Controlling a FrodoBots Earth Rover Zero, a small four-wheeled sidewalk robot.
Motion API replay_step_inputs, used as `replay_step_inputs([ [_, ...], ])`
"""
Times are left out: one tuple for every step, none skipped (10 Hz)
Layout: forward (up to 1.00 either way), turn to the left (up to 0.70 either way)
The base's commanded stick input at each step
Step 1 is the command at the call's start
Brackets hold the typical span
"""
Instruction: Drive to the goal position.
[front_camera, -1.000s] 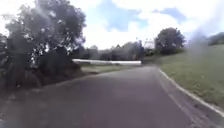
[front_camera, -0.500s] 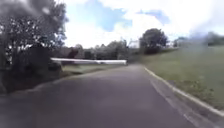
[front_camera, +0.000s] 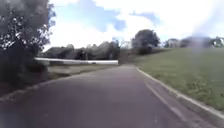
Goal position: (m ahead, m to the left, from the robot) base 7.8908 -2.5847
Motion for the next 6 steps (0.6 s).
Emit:
replay_step_inputs([
  [1.00,-0.04],
  [1.00,-0.04],
  [1.00,-0.04],
  [1.00,-0.04],
  [1.00,-0.04],
  [1.00,-0.04],
])
